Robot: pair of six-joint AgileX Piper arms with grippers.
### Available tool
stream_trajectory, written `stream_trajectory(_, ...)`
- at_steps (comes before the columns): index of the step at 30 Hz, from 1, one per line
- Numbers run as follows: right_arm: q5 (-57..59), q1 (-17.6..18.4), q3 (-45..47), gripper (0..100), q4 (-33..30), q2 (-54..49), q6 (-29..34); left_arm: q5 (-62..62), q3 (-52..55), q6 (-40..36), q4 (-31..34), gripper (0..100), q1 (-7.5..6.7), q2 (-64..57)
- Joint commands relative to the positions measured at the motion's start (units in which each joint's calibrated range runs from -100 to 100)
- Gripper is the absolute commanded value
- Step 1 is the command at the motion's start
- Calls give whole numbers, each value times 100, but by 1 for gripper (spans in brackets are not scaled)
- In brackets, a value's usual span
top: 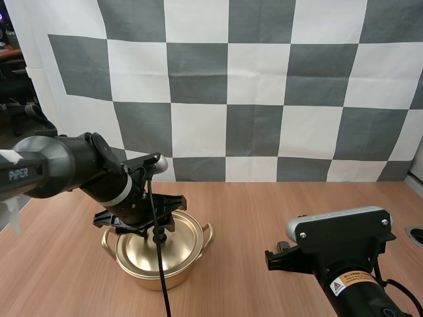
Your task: Open the pot, put the car inside, and close it
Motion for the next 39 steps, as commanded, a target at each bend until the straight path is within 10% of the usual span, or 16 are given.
stream_trajectory(1, 5, -2, 0, 0, -7, 7, 4, 21, 3, -3, 4, 79, -2, 9)
stream_trajectory(9, 5, -2, 0, 0, -7, 7, 4, 306, 3, -3, 82, 0, -2, 9)
stream_trajectory(39, 5, -2, 0, 0, -19, 7, 4, 527, -226, 137, 70, 0, -2, -17)
